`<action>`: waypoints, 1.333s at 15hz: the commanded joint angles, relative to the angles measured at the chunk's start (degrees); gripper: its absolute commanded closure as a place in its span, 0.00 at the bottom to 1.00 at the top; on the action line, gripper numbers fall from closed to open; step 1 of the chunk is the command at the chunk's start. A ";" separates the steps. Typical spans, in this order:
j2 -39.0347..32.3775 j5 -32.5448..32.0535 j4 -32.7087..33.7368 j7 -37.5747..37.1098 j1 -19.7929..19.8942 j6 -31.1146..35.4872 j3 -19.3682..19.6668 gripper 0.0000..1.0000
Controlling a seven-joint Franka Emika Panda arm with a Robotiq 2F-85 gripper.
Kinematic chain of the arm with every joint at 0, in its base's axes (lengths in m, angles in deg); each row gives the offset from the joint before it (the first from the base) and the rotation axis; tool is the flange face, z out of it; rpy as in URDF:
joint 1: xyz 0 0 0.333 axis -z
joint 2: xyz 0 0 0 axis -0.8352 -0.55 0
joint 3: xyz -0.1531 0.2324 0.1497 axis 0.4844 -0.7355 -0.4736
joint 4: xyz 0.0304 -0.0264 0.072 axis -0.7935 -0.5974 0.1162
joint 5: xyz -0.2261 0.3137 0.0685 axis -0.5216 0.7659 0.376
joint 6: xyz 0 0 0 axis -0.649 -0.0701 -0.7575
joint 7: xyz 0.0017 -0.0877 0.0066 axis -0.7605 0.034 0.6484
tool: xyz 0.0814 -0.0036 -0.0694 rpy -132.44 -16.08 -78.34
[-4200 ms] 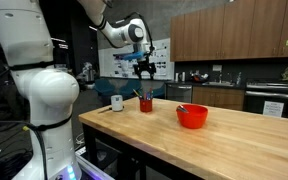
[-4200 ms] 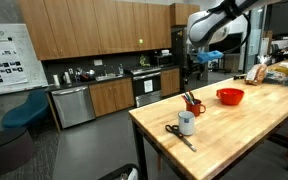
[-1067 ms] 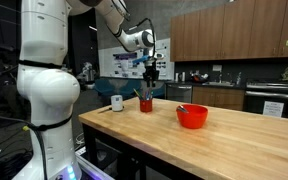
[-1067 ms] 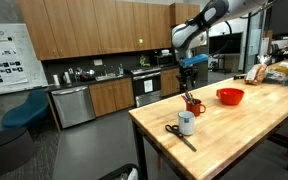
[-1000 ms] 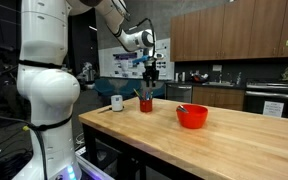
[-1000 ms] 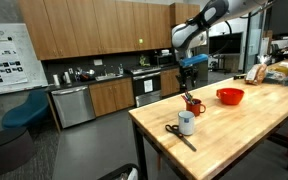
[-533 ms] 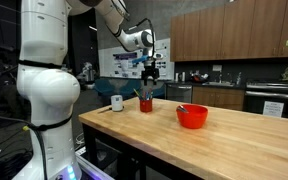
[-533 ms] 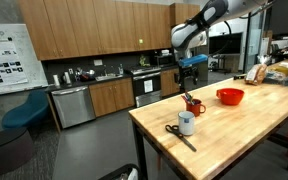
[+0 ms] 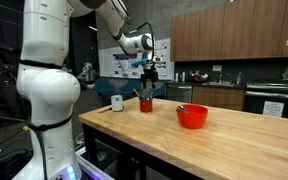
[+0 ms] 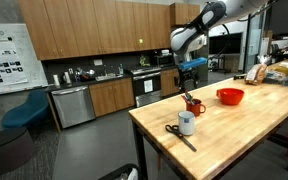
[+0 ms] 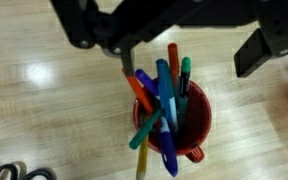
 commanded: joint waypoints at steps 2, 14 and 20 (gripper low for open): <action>-0.20 -0.27 -0.13 -0.98 -0.55 0.51 0.45 0.31; -0.26 0.24 0.18 -0.62 -0.65 0.95 0.33 0.98; 1.52 0.54 -0.08 0.42 -0.78 -0.81 0.14 0.98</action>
